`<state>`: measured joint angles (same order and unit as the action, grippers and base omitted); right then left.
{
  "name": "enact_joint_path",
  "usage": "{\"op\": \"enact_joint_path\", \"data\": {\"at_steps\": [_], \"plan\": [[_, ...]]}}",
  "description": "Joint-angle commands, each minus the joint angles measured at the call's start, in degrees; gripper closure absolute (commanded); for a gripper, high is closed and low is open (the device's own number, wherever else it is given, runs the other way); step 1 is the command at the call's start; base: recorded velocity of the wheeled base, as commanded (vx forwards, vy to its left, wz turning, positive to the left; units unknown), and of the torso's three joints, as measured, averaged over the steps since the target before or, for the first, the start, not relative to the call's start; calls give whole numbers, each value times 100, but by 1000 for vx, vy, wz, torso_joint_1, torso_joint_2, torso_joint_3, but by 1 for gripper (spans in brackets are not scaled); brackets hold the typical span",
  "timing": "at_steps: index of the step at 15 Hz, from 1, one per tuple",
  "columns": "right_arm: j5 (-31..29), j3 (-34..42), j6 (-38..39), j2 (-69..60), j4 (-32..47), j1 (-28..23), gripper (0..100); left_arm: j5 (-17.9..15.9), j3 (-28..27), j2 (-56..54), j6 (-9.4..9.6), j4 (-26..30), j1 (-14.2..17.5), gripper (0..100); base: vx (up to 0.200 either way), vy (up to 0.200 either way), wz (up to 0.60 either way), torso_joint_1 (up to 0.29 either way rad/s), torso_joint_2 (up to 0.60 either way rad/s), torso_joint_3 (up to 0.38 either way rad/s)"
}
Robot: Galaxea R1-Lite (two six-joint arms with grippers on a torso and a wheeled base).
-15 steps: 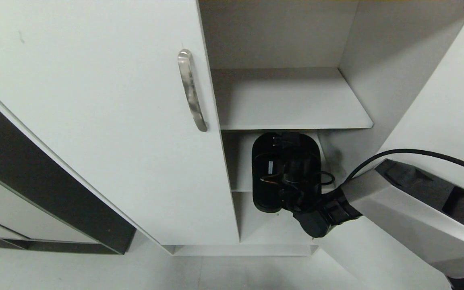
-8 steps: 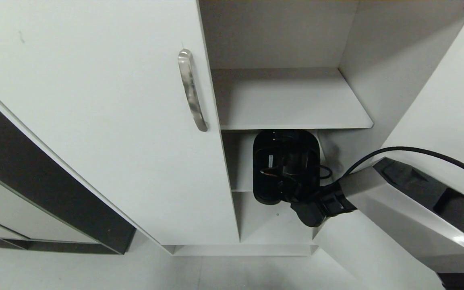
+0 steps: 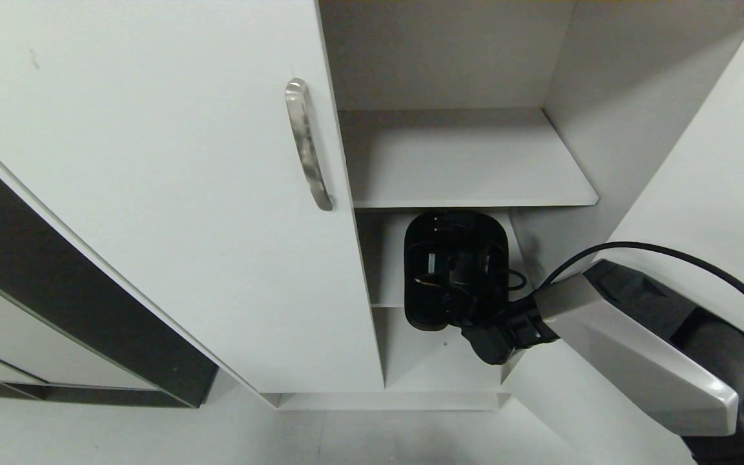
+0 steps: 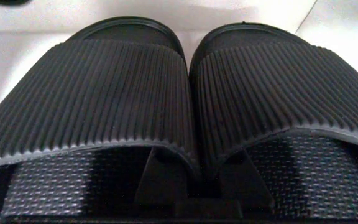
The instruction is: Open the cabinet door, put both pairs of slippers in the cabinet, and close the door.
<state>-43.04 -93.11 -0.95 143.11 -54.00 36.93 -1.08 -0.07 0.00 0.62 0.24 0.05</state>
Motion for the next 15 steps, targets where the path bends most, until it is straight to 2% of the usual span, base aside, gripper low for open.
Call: {"op": "enact_joint_path", "data": {"at_steps": [1,2,6,9,10,12,15], "plan": [[-2,-5,-2,33,-5,-19,100,3,-1,0,-1,2,4,100,0,0,0,0,0,0],[-2,-5,-2,60,-5,-27,0,-6,-1,9,-1,2,4,100,0,0,0,0,0,0],[-20,109,-2,42,-14,-27,0,-6,-1,9,8,2,4,100,0,0,0,0,0,0],[-46,812,7,-362,-145,25,0,3,7,9,8,2,4,100,0,0,0,0,0,0],[-55,1401,-2,-723,-418,131,0,-6,-1,0,8,2,4,100,0,0,0,0,0,0],[-55,2043,-2,-1118,-761,263,0,-6,-1,0,8,2,4,100,0,0,0,0,0,0],[-46,2306,-2,-1206,-1139,289,0,-6,-1,9,8,2,4,100,0,0,0,0,0,0]]}}
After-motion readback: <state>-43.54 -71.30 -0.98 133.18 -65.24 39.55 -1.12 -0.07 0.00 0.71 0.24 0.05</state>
